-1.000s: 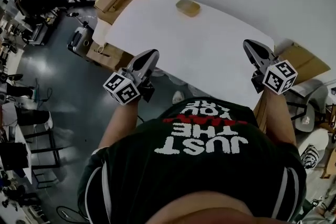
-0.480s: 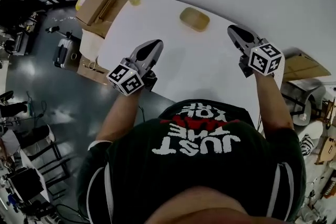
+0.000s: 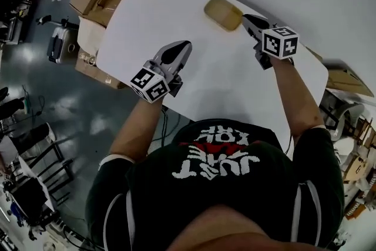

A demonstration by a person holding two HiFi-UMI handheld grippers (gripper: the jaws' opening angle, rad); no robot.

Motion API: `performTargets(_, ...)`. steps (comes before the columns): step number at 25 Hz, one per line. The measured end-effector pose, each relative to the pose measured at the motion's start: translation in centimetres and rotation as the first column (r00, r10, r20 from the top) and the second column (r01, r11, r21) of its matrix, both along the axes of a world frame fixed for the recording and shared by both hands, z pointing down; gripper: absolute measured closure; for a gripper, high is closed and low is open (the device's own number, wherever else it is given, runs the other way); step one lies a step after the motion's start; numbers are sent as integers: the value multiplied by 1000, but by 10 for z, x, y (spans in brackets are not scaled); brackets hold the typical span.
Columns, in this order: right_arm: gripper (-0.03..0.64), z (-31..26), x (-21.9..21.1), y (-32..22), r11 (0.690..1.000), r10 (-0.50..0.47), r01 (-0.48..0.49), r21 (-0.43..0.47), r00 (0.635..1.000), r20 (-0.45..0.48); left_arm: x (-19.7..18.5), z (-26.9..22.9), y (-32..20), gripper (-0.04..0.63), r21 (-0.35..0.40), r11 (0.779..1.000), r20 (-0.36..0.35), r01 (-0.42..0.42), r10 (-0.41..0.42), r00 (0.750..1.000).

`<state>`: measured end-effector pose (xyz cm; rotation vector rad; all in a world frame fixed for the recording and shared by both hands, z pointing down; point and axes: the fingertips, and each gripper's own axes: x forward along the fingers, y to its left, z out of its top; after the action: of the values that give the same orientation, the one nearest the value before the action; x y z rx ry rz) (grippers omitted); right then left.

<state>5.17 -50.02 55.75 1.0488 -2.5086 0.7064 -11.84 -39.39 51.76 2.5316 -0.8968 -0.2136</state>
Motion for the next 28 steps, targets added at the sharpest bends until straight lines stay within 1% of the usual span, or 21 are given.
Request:
performTargets(2, 607, 30, -2, -15, 998, 10, -11, -68, 1000, -10, -1, 25, -9, 588, -30, 1000, 8, 6, -6, 1000)
performTargets(4, 606, 56, -3, -35, 990, 35, -34, -136, 999, 1, -1, 44, -23, 588, -37, 999, 13, 5, -4, 1000)
performTargets(5, 599, 67, -4, -45, 983, 52, -48, -177, 998, 19, -1, 51, -31, 588, -37, 999, 12, 3, -2, 1000)
performTargets(6, 567, 77, -5, -54, 972, 71, -59, -225, 997, 42, -1, 57, -37, 588, -38, 999, 8, 1, -1, 1000)
performTargets(7, 522, 86, -7, -60, 959, 88, -68, -274, 994, 63, 0, 62, -42, 588, -42, 999, 3, 0, 0, 1000)
performTargets(9, 498, 101, -11, -69, 931, 120, -85, -354, 990, 79, 1, 70, -50, 588, -51, 999, 0, -3, 3, 1000)
performTargets(11, 478, 117, -12, -75, 900, 154, -113, -422, 986, 65, 4, 76, -55, 588, -57, 998, 2, -8, 8, 1000)
performTargets(15, 415, 146, -14, -82, 821, 211, -159, -548, 977, 32, 9, 87, -62, 588, -61, 998, -11, -23, 22, 1000)
performTargets(19, 379, 167, -17, -87, 759, 237, -194, -621, 971, -13, 9, 94, -67, 588, -81, 997, -25, -17, 15, 1000)
performTargets(21, 368, 174, -19, -88, 728, 243, -192, -658, 970, -15, 10, 95, -70, 588, -87, 996, -32, -17, 14, 999)
performTargets(22, 368, 176, -20, -89, 717, 245, -188, -671, 970, -10, 11, 96, -71, 588, -86, 996, -36, -20, 17, 999)
performTargets(25, 368, 177, -22, -90, 706, 244, -179, -685, 970, -3, 13, 97, -69, 588, -86, 996, -41, -27, 23, 999)
performTargets(28, 370, 180, -24, -89, 704, 211, -176, -687, 977, -34, 13, 100, -67, 588, -93, 995, -42, -25, 21, 999)
